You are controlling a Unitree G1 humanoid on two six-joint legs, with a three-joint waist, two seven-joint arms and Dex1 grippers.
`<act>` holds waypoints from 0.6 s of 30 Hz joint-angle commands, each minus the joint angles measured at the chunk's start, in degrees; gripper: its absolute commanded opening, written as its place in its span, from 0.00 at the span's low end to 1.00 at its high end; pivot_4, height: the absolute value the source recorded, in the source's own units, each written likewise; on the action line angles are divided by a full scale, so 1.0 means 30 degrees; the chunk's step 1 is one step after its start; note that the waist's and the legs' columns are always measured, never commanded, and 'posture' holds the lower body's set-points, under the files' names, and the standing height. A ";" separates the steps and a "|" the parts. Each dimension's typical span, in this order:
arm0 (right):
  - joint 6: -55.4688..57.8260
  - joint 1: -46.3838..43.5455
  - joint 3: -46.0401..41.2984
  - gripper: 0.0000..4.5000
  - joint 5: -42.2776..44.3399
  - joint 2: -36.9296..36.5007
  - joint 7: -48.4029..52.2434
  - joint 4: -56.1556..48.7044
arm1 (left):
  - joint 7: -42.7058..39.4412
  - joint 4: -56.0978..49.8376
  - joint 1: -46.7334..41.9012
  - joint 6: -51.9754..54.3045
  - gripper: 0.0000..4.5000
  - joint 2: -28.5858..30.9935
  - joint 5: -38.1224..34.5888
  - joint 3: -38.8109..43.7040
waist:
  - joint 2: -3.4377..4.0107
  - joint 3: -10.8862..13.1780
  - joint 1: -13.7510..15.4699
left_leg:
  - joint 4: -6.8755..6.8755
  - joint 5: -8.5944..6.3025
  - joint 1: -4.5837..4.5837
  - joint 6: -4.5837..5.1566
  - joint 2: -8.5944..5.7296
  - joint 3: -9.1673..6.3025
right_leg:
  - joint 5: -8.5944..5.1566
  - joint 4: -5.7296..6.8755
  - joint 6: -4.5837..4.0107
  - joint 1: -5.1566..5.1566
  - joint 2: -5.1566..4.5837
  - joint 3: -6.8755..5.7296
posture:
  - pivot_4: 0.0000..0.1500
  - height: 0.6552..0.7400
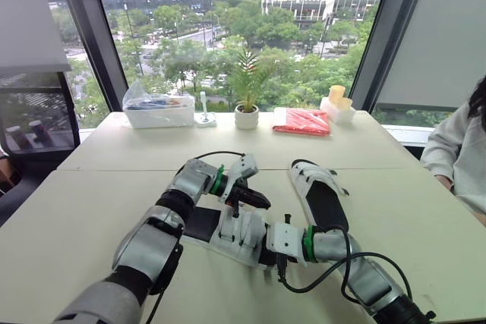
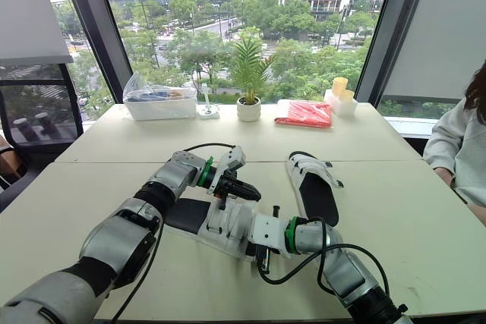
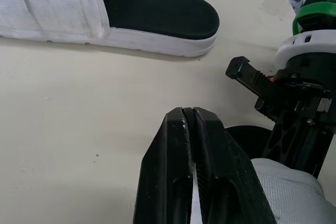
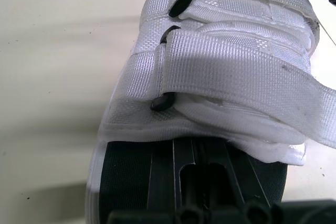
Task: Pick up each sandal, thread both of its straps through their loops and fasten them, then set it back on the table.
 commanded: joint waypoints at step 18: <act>0.1520 0.1906 0.2240 0.00 -0.1139 -0.0415 0.0863 0.1851 | -0.2320 0.0559 -0.0710 0.2612 0.01 0.0698 -0.3891 0.4055 | -0.0007 0.0046 0.0000 | 0.0000 0.0001 -0.0002 -0.0003 0.0003 -0.0014 | 0.0002 0.0001 -0.0002 -0.0004 -0.0004 0.0001 | 1.00 0.97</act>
